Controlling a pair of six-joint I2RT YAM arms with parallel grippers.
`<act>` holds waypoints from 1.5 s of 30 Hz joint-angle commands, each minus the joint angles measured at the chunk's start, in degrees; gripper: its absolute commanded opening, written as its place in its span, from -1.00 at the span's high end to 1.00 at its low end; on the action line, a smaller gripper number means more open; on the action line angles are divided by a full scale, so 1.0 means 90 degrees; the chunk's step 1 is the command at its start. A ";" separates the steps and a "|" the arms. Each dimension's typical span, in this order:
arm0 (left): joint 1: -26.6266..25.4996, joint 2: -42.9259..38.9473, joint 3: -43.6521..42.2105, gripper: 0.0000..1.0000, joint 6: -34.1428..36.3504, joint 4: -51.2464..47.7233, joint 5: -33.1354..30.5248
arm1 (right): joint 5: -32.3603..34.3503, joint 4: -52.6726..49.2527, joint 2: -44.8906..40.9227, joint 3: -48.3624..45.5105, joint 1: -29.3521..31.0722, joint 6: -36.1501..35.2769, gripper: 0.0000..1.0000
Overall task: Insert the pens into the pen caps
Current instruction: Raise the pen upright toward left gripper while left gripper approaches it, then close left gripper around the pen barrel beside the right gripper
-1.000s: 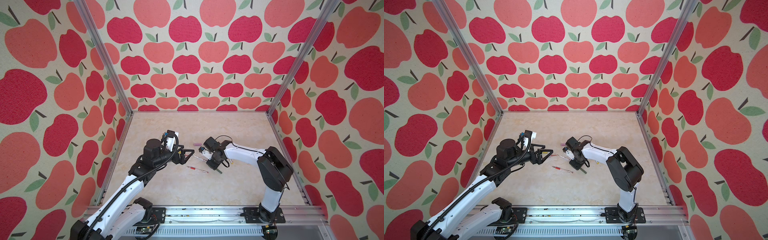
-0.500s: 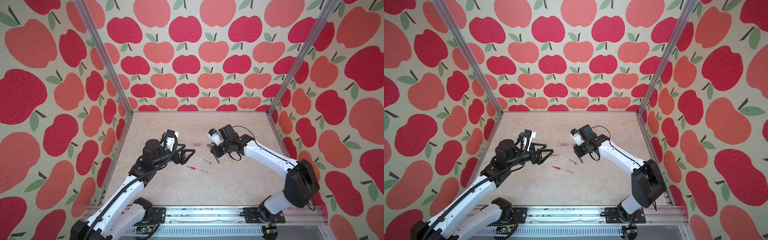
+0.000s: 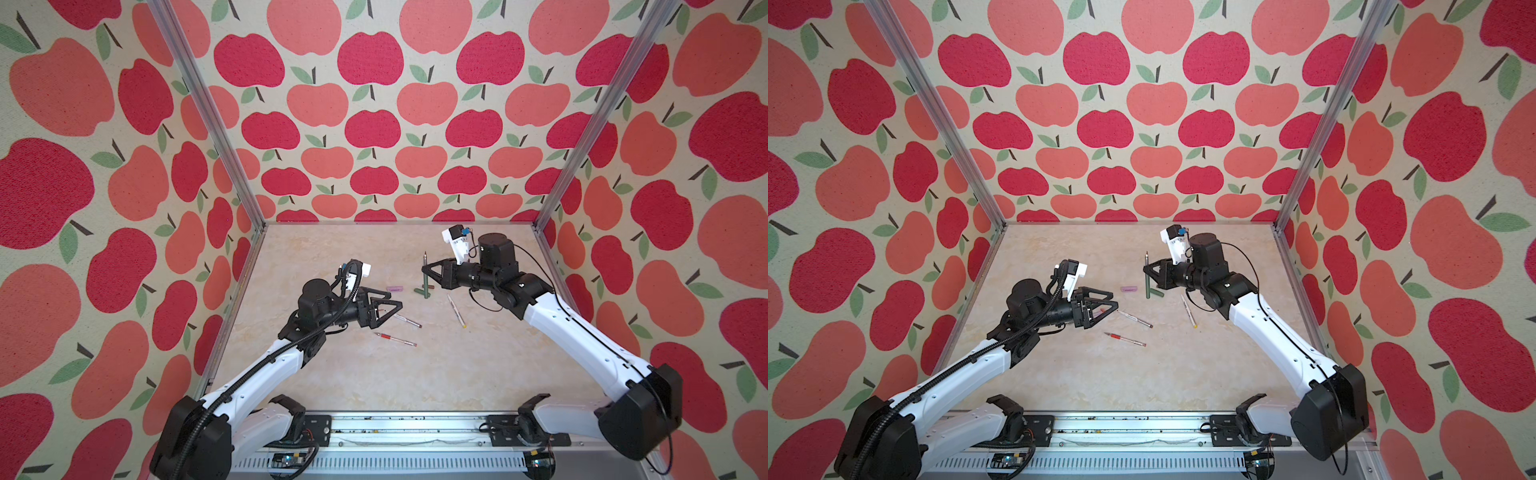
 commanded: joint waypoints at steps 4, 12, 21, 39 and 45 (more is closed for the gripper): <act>-0.0147 0.0505 0.0214 -0.90 -0.0396 0.1134 0.0226 | -0.0749 0.0811 -0.0202 -0.0156 0.0170 0.0874 0.74; -0.0231 0.0943 0.0486 -0.86 -0.0858 0.1537 0.0224 | -0.0755 0.0827 -0.0253 -0.0213 0.0542 0.0562 0.74; -0.0345 0.1142 0.0716 -0.81 -0.0818 0.1244 0.0177 | -0.0891 0.1185 -0.0226 -0.0321 0.0687 0.0611 0.75; -0.0435 0.1477 0.1021 -0.29 -0.1065 0.1234 0.0445 | -0.0796 0.1635 -0.0335 -0.0618 0.0751 0.0505 0.76; -0.0442 0.1473 0.1036 -0.04 -0.1057 0.1174 0.0508 | -0.0754 0.1488 -0.0373 -0.0595 0.0761 0.0339 0.76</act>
